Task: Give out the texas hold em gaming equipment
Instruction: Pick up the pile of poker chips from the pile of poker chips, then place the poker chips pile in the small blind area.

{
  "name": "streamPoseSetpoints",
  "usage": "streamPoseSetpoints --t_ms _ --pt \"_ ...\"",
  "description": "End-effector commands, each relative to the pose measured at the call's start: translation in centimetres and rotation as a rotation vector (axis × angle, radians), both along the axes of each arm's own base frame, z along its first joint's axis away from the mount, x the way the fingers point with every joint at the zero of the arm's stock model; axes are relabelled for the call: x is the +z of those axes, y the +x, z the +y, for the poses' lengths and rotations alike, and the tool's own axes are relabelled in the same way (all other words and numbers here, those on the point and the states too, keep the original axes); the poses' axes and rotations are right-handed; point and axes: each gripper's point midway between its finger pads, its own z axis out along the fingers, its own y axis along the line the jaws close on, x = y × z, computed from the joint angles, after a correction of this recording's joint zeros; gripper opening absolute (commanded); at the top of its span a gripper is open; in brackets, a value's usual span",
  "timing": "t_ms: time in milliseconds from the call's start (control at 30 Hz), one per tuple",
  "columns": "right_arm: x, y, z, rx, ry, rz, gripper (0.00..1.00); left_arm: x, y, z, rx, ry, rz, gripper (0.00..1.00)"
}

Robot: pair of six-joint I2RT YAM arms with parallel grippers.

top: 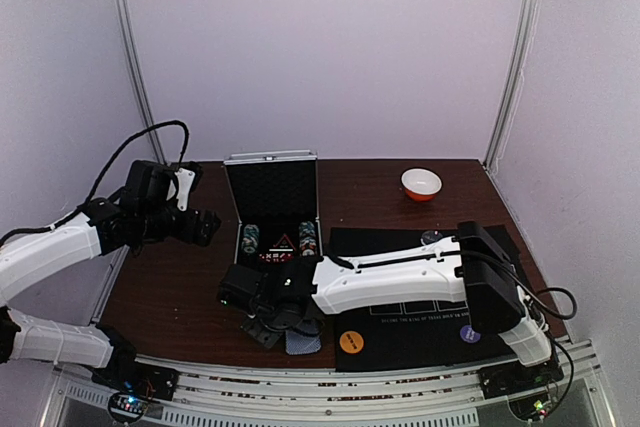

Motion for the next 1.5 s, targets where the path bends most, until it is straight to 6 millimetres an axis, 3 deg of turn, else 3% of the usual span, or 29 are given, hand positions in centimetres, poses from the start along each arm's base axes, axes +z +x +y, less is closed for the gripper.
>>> streamPoseSetpoints --t_ms 0,200,300,400,500,733,833,967,1200,1467 --pt "3.2 0.6 0.3 -0.013 0.048 -0.019 0.0 1.0 0.4 -0.3 -0.01 -0.027 -0.047 0.98" --pt "6.6 0.6 1.3 -0.007 0.155 -0.012 0.0 1.0 0.4 -0.3 -0.013 -0.026 -0.047 0.98" --pt "8.5 1.1 0.6 -0.036 0.186 -0.01 0.0 1.0 0.4 -0.3 -0.013 -0.027 -0.047 0.98" --pt "9.7 1.8 -1.8 -0.104 0.189 -0.016 0.0 1.0 0.3 -0.3 -0.013 -0.028 -0.048 0.98" --pt "9.5 2.6 -6.0 -0.212 0.162 -0.007 0.0 1.0 0.3 -0.3 -0.014 -0.028 -0.05 0.98" --pt "6.8 2.2 -19.5 -0.567 0.075 0.044 0.0 1.1 0.3 -0.4 -0.02 -0.031 -0.052 0.98" --pt "5.0 1.0 -25.2 -0.72 0.058 0.075 0.0 1.2 0.3 -0.5 -0.023 -0.034 -0.052 0.98" --pt "2.5 -1.0 -31.1 -0.9 0.052 0.118 0.0 1.1 0.2 -0.5 -0.026 -0.035 -0.051 0.98" --pt "-0.5 -2.8 -36.8 -1.053 0.037 0.129 0.0 1.1 0.3 -0.6 -0.03 -0.037 -0.048 0.98" --pt "-3.2 -3.8 -37.9 -1.078 -0.009 0.187 0.0 1.0 0.2 -0.6 -0.031 -0.035 -0.046 0.98"
